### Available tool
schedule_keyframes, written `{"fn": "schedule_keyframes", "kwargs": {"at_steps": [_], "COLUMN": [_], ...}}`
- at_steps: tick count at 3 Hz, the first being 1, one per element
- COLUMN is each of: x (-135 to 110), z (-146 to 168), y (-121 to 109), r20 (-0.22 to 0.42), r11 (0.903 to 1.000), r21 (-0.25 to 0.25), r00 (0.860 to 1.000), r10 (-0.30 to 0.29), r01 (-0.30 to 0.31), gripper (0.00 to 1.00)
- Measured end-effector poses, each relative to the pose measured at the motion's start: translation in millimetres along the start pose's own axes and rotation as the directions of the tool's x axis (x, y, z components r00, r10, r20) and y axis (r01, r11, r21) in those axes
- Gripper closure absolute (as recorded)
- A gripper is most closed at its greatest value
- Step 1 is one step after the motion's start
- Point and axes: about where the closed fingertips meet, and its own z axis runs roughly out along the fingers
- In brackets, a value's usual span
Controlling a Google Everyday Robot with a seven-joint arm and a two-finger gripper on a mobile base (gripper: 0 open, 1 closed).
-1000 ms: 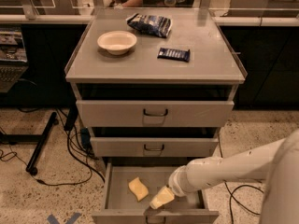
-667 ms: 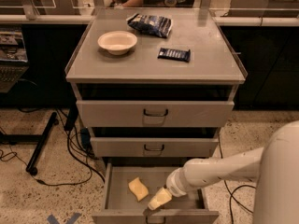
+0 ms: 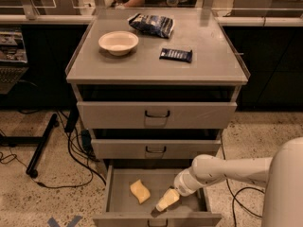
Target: Pick sponge from bottom drawer and place on counter
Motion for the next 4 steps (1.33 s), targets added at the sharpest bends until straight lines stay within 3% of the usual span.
{"fn": "schedule_keyframes", "kwargs": {"at_steps": [1, 2, 4], "x": [-1, -2, -37], "z": [-1, 16, 51], "y": [0, -7, -48], "r20": [0.001, 0.04, 0.181], "r11": [1.0, 0.9989, 0.9934], "r21": [0.004, -0.015, 0.008], "r00": [1.0, 0.998, 0.977], "r10": [0.002, 0.044, 0.111], "r01": [-0.002, -0.044, -0.114], "gripper": [0.0, 0.0, 0.0]}}
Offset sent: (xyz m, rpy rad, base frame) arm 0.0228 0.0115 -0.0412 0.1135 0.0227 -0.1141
